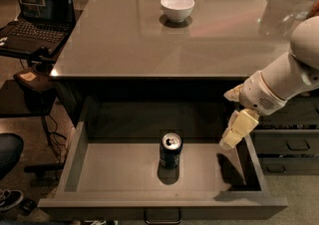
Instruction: Pick pepsi can from top drawer and place on counter
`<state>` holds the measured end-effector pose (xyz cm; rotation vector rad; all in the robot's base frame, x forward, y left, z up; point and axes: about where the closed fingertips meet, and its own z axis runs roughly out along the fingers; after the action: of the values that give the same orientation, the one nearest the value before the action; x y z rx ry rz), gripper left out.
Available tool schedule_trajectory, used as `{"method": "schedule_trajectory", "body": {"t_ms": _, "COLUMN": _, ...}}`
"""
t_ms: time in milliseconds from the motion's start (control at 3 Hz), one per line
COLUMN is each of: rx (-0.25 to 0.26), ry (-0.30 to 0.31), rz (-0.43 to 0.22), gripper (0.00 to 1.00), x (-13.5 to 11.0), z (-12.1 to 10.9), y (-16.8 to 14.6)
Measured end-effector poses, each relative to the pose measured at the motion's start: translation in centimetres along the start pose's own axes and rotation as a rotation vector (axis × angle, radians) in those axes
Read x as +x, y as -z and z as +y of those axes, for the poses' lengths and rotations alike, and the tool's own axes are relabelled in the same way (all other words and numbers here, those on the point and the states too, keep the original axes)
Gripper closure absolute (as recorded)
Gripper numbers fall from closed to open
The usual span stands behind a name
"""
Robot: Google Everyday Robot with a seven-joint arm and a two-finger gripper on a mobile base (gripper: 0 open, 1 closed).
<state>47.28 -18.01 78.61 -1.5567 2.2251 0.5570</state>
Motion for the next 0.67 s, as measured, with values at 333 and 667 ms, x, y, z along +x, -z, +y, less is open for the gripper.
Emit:
{"method": "schedule_trajectory", "body": {"t_ms": 333, "rx": -0.055, "ry": -0.018, "rz": -0.05, "gripper": 0.0, "x": 0.9, "z": -0.4, "y": -2.3}}
{"method": "schedule_trajectory", "body": {"t_ms": 667, "rx": -0.126, "ry": -0.009, "rz": -0.138, "gripper": 0.0, "x": 1.4, "z": -1.1, "y": -6.7}}
